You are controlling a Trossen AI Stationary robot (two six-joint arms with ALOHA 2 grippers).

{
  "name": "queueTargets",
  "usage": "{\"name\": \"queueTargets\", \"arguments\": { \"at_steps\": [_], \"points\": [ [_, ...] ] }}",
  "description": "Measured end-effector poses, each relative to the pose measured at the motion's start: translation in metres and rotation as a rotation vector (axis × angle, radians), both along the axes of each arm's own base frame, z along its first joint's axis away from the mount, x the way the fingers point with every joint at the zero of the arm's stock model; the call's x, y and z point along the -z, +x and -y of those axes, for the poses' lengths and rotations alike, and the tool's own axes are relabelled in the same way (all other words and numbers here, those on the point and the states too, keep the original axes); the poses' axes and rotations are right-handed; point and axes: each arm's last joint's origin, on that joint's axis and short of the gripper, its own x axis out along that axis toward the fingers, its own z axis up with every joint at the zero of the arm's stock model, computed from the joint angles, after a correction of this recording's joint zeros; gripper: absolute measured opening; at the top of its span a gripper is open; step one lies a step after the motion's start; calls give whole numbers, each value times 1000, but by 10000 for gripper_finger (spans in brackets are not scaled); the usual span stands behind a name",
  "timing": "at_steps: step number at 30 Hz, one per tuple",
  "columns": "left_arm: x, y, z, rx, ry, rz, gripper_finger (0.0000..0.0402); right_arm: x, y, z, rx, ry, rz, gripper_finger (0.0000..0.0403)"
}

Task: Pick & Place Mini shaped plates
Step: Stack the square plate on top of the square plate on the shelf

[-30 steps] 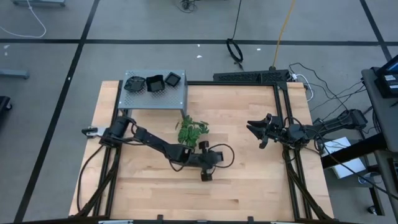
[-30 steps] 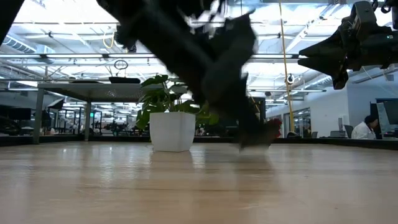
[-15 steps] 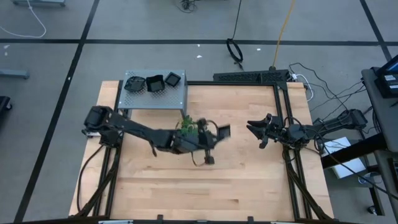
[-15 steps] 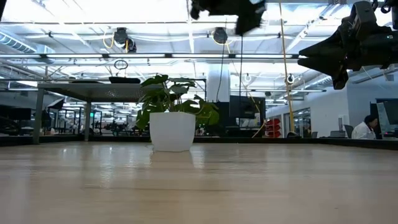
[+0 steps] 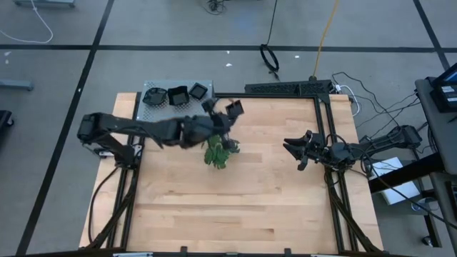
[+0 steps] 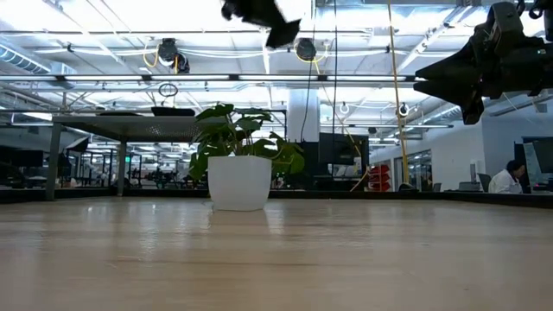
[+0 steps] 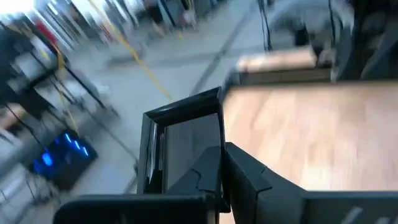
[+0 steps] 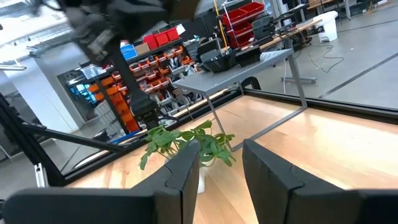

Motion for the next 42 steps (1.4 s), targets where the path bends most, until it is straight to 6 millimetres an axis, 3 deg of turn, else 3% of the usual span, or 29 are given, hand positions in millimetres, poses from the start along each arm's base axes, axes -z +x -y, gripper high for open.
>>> {"name": "queueTargets", "arguments": {
  "at_steps": [11, 15, 25, 33, 42],
  "points": [
    [1, -51, -71, -191, -187, -198, 14, 0, 0, 0, 0, 0, 0, 110],
    [6, -63, -94, -306, -283, -195, 5, 0, 0, 0, 0, 0, 0, 110],
    [25, -67, -136, -515, -410, -141, 6, 0, 0, 0, 0, 0, 0, 110],
    [42, -61, -149, -551, -436, -181, 15, 0, 0, 0, 0, 0, 0, 110],
    [40, -59, -151, -554, -370, -180, 12, 0, 0, 0, 0, 0, 0, 110]
  ]
}}
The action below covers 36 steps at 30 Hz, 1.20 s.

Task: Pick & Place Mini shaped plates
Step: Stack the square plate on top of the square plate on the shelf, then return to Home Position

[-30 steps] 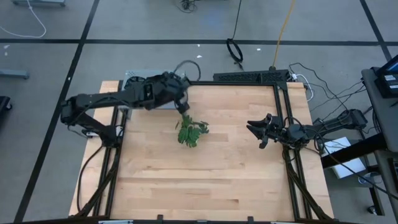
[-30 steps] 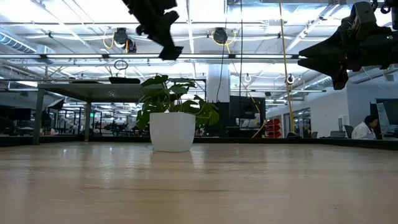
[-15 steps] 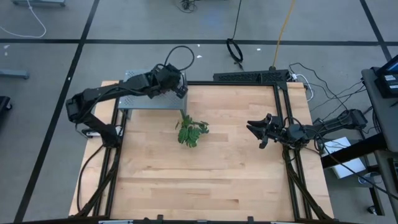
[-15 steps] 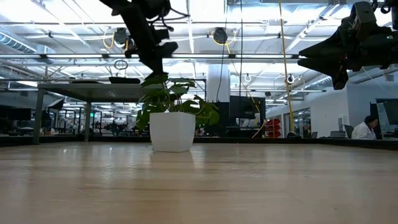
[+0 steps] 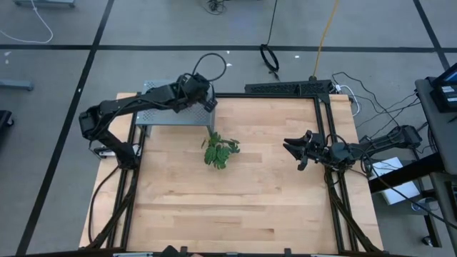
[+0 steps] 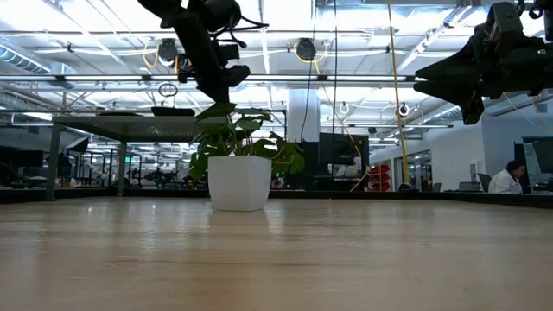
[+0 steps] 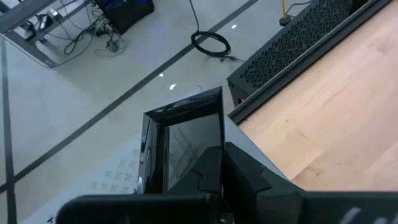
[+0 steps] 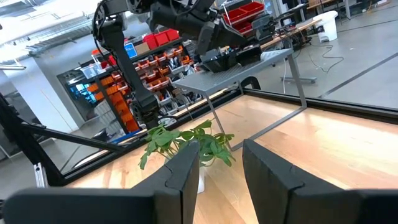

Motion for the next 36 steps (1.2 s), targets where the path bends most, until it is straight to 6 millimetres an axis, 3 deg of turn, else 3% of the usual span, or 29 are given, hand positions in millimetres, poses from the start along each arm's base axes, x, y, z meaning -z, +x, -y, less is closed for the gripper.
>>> {"name": "queueTargets", "arguments": {
  "at_steps": [9, 21, 32, 36],
  "points": [
    [2, -3, 1, -15, 4, -54, 5, 0, 0, 0, 0, 0, 0, 110],
    [4, -5, 1, -16, -9, -72, 26, 0, 0, 0, 0, 0, 0, 110],
    [3, -3, 3, 15, 16, -106, 100, 0, 0, 0, 0, 0, 0, 110],
    [-9, -2, 12, 58, 62, -57, 111, 0, 0, 0, 0, 0, 0, 110]
  ]
}}
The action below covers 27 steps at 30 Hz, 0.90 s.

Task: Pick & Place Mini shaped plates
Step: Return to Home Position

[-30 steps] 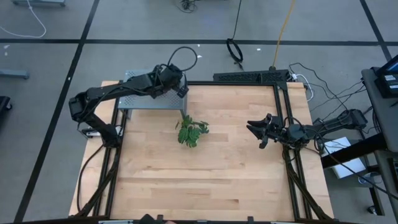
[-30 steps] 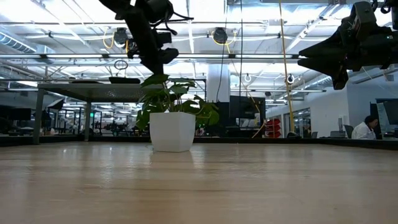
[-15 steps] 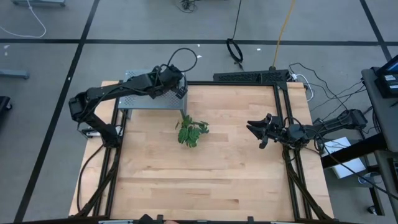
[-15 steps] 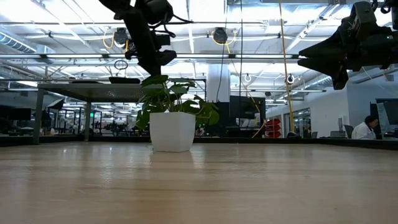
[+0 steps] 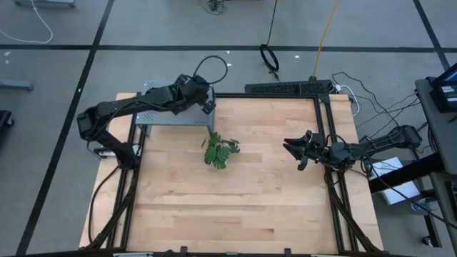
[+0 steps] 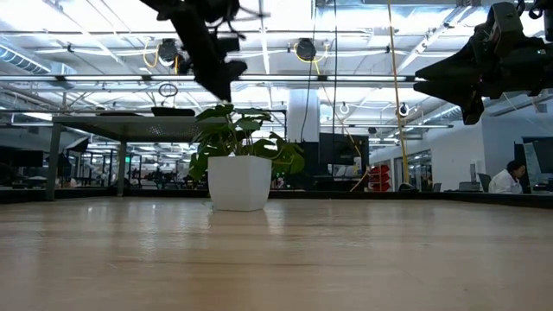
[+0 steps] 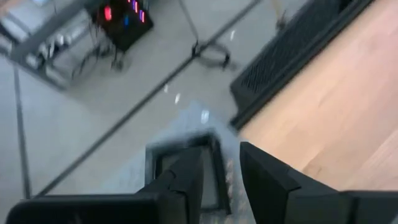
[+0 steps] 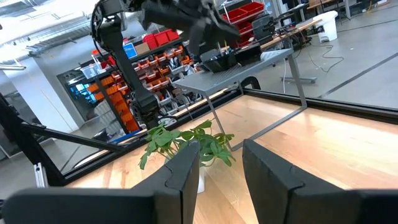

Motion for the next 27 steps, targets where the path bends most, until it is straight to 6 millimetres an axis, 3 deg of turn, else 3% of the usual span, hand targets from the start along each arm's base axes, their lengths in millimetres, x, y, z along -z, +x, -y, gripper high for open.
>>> {"name": "queueTargets", "arguments": {
  "at_steps": [5, 9, 12, 22, 27],
  "points": [
    [-34, -7, 18, 106, 123, 86, 113, 0, 0, 0, 0, 0, -1, 110],
    [-67, -30, 35, 198, 199, 136, 113, 0, 0, 0, 0, 0, -1, 110],
    [-79, -53, 45, 228, 185, 137, 113, 0, 0, 0, 0, 0, 0, 110],
    [-94, -143, 77, 130, 46, 135, 113, 0, 0, 0, 0, 0, 0, 110],
    [-79, -177, 91, 75, 49, 203, 113, 0, 0, 0, 0, 0, 0, 110]
  ]
}}
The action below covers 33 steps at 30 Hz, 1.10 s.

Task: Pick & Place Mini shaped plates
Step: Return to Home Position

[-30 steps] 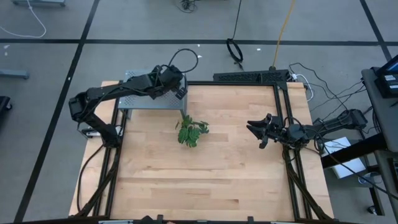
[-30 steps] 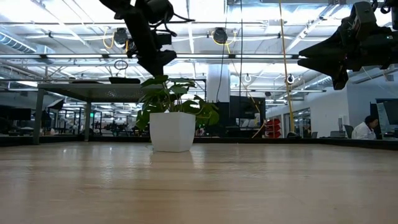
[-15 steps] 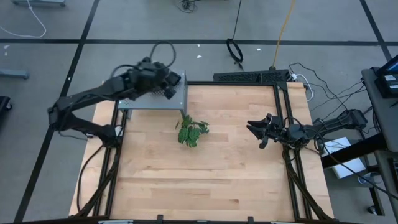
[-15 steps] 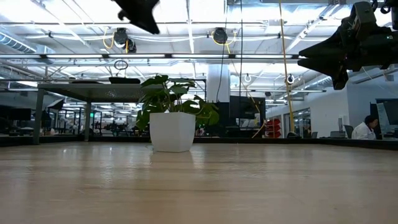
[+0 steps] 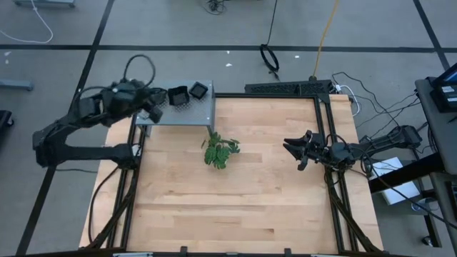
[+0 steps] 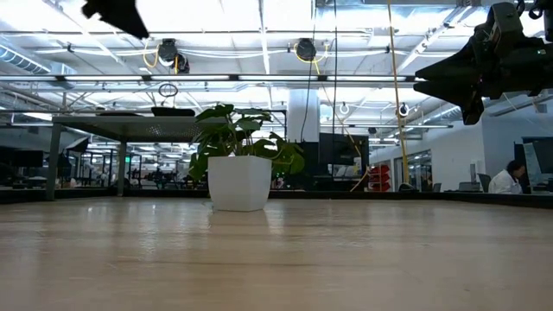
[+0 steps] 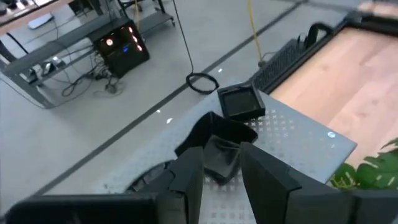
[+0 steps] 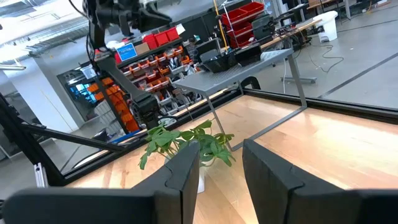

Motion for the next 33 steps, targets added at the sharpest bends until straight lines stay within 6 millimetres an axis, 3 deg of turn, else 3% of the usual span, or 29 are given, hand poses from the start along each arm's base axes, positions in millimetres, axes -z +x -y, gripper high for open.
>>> {"name": "queueTargets", "arguments": {
  "at_steps": [10, 25, 33],
  "points": [
    [58, -26, 10, -34, 67, 269, 114, 0, 0, 0, 0, 0, 0, 110],
    [139, -26, 7, -140, 266, 670, 113, 0, 0, 0, 0, 0, 0, 110],
    [167, -31, 11, -53, 389, 871, 113, 0, 0, 0, 0, 0, -1, 110]
  ]
}}
